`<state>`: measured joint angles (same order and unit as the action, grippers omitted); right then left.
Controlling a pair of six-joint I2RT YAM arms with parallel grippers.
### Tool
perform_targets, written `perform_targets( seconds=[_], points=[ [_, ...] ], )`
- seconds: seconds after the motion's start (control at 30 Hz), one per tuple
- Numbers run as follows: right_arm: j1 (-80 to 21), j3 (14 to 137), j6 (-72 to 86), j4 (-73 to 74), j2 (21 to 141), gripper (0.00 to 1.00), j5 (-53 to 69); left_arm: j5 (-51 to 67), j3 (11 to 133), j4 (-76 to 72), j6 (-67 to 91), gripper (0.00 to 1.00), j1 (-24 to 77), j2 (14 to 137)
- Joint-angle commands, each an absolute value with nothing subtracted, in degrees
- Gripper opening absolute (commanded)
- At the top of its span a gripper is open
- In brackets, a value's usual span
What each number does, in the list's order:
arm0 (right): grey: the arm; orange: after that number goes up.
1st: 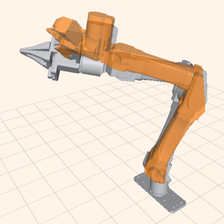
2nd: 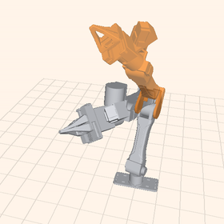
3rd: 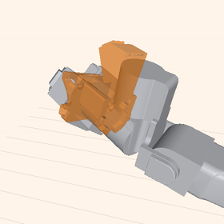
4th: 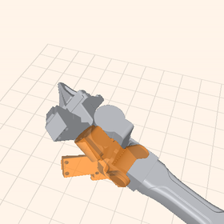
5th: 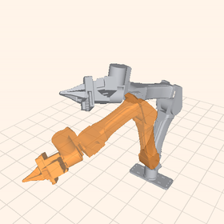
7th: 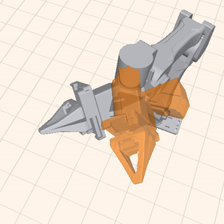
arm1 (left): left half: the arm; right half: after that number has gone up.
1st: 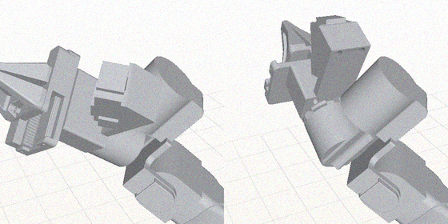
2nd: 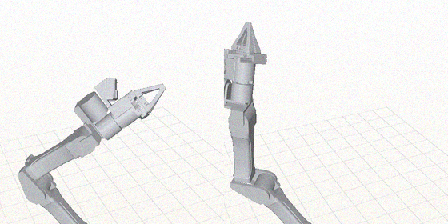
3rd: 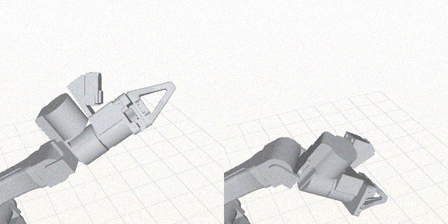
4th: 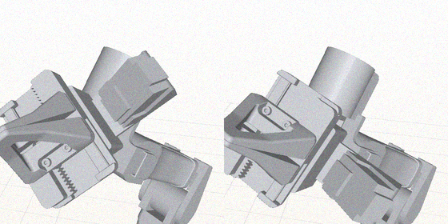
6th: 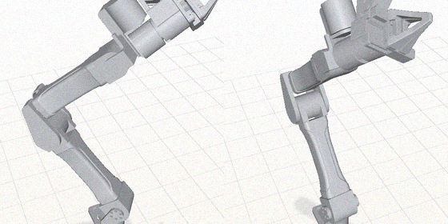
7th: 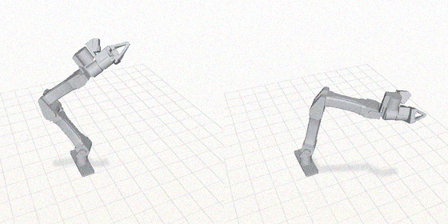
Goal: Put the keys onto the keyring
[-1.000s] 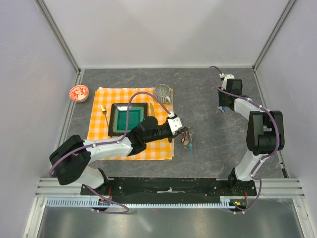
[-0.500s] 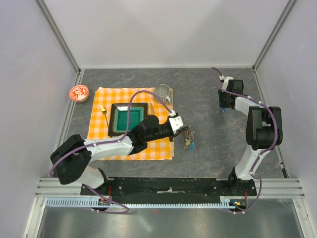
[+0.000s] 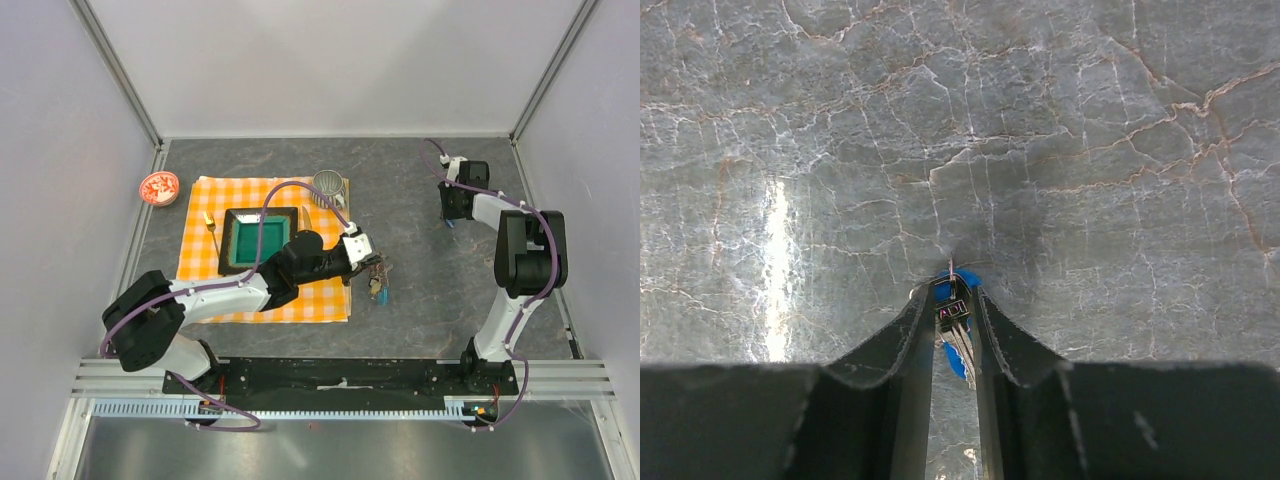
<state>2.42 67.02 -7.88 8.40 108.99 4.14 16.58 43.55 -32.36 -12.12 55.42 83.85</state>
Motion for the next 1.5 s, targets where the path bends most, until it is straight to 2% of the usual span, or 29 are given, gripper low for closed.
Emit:
perform_targets(
  seconds=[0.0,0.2,0.5,0.77,1.0,1.2,1.47],
  points=[
    [2.64,69.17,-9.49,8.17,109.77,0.27,4.92,17.32,46.41,-35.6,-13.27,0.02,55.55,83.41],
    [2.72,68.47,-10.11,8.44,109.43,0.19,4.75,17.49,46.32,-35.51,-13.18,0.02,55.55,83.14],
    [2.81,68.2,-11.6,8.17,108.81,0.0,4.66,17.93,45.97,-35.68,-13.27,0.02,55.55,82.27],
    [2.64,65.66,-10.37,7.21,102.93,0.0,7.2,18.02,45.88,-35.86,-13.45,0.02,55.55,82.44],
    [0.36,57.24,-3.17,4.13,90.65,0.0,9.59,19.34,45.44,-36.47,-13.71,0.02,55.55,82.44],
    [-10.71,47.66,-0.18,3.16,74.4,0.0,5.62,18.37,45.0,-35.95,-14.94,0.02,55.55,82.44],
    [-15.12,43.76,-4.3,16.85,51.8,0.0,11.59,19.34,44.21,-33.93,-17.14,0.02,55.63,79.37]
  ],
)
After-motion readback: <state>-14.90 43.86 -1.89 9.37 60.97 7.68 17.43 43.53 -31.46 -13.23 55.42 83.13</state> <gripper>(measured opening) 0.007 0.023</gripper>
